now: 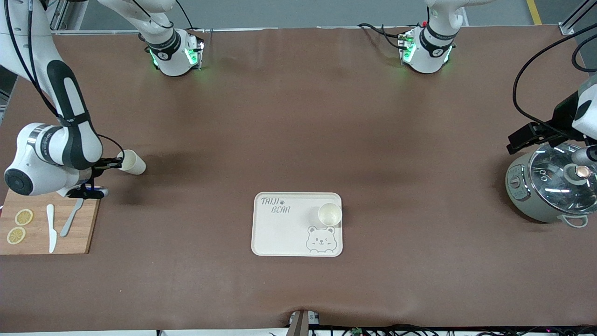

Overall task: Place white IKEA cup upright on tray with both arms
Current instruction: 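Grasp the cup by the cutting board with the right gripper while the left gripper withdraws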

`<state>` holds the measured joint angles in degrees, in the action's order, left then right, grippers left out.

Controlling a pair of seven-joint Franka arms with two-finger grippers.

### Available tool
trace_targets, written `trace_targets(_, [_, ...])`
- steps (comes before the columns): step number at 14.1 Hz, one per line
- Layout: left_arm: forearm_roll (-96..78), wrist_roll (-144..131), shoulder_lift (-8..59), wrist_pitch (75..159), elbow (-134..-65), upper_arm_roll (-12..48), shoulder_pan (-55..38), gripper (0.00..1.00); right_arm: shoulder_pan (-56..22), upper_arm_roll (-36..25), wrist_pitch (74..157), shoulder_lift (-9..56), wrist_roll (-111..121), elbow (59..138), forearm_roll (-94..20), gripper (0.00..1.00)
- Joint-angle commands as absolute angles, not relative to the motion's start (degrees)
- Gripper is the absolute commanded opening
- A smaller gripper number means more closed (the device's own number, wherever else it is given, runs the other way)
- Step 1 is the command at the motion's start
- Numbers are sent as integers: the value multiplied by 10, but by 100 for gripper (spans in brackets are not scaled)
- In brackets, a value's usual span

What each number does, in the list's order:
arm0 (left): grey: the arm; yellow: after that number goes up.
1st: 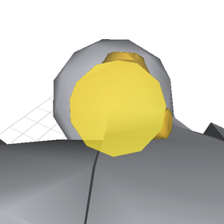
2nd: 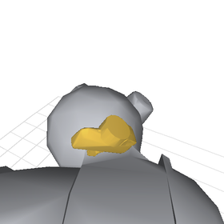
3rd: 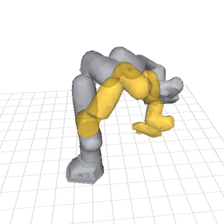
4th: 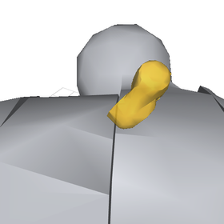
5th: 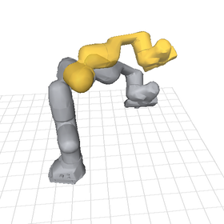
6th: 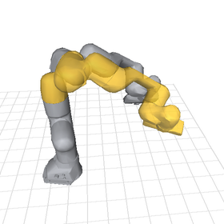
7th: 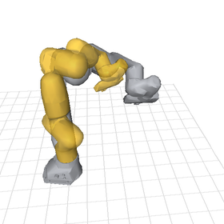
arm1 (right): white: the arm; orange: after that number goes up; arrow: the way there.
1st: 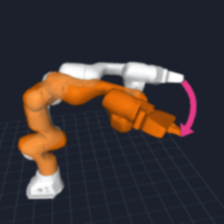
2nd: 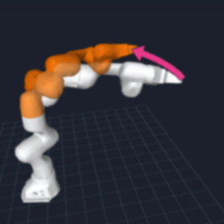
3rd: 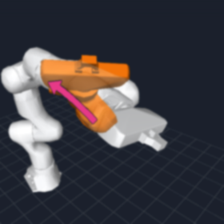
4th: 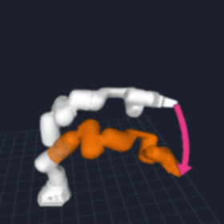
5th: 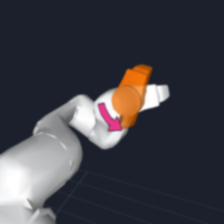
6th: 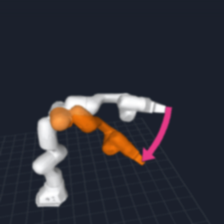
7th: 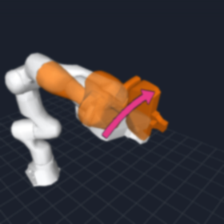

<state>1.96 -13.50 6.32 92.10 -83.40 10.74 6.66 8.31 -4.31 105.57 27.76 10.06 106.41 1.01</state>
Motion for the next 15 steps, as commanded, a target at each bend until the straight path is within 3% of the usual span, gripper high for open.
trace_targets(1, [16, -115, 44, 917, -848, 107, 73, 100, 82, -40, 1050, 261, 97, 1050, 18, 0])
trace_targets(5, [18, -91, 29, 877, -834, 107, 76, 100, 76, -33, 1040, 261, 93, 1014, 1, 0])
trace_targets(10, [18, -69, 0, 867, -855, 96, 67, 100, 9, -34, 1048, 278, 35, 950, -111, 0])
trace_targets(12, [18, -68, -19, 867, -879, 49, 19, 100, -34, -34, 1049, 302, -47, 914, -121, 0])
trace_targets(15, [16, -57, -39, 870, -905, 34, 11, 100, -69, -33, 1049, 366, -149, 843, -128, 0])
